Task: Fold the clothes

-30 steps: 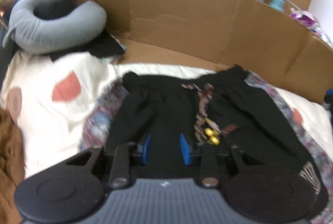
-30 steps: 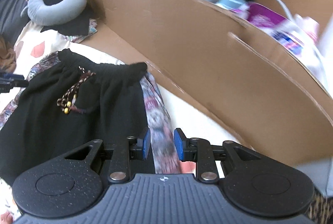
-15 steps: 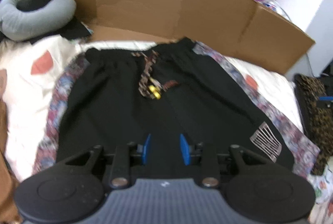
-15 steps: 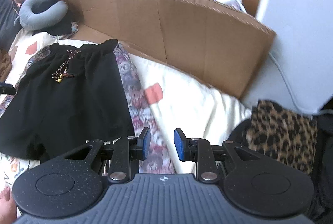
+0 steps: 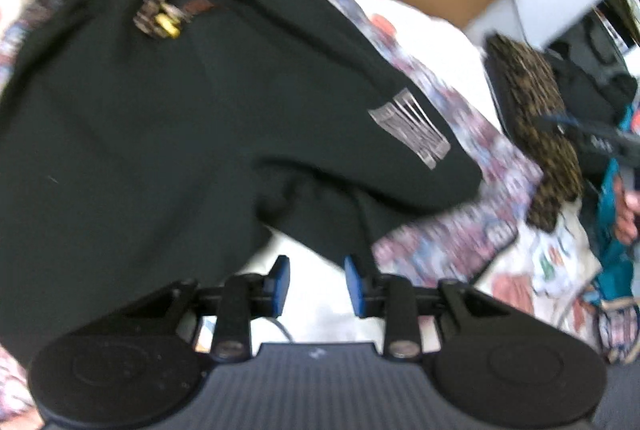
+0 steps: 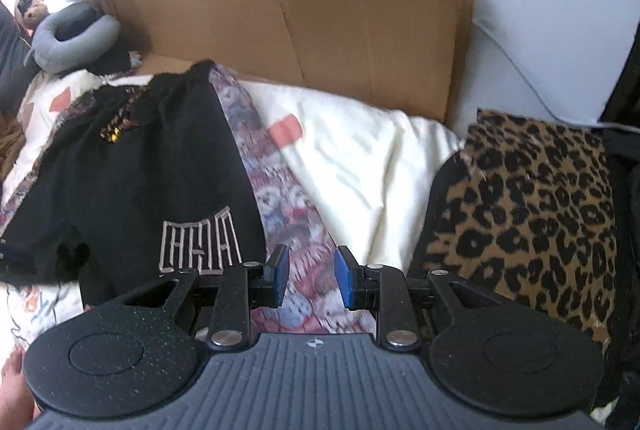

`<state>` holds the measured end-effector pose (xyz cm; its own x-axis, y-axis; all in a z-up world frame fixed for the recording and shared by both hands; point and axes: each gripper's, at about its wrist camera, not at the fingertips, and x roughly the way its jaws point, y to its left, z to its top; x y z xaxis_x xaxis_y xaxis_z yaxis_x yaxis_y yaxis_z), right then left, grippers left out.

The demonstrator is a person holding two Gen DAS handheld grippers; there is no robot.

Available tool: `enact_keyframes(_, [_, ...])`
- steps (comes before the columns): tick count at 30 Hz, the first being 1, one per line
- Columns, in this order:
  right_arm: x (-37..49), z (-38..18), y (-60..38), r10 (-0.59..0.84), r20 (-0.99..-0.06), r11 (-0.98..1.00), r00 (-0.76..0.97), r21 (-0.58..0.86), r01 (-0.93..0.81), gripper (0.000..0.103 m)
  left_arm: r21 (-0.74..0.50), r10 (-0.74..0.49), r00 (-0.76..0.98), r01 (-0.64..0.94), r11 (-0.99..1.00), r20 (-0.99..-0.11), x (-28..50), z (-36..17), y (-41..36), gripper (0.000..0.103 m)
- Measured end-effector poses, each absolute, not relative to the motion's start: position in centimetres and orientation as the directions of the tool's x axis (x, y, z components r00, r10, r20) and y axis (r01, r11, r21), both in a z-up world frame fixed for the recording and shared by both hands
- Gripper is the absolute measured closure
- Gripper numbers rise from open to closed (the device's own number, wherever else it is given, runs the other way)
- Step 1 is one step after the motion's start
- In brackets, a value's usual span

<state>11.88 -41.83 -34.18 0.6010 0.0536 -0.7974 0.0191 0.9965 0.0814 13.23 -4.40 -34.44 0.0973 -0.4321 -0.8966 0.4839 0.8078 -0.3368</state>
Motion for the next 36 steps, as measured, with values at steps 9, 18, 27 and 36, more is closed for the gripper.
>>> enact_keyframes(9, [10.2,-36.4,-44.7,-0.011,-0.851,0.982,0.525,0.090,0.166,0.071,-0.370,-0.419,-0.026,0.521,0.770,-0.908,10.9,-36.8,-6.3,0.070])
enact_keyframes(18, [9.3,-39.0,-47.1,0.021,-0.886,0.940,0.462,0.175,0.294,0.071,-0.384,-0.413,-0.081,0.561,0.733,-0.907,9.4,-37.4,-7.9,0.066])
enact_keyframes(27, [9.8,-40.7,-48.1,0.112,-0.888,0.872,0.446,0.303,0.384,0.090,-0.385,-0.433,-0.056,0.567,0.728,-0.900,9.0,-37.7,-8.4,0.067])
enact_keyframes(36, [9.8,-39.8,-47.8,0.107,-0.872,0.886,0.477,0.302,0.352,0.097,-0.392,-0.469,-0.064,0.654,0.647,-0.881,8.4,-34.6,-9.4,0.096])
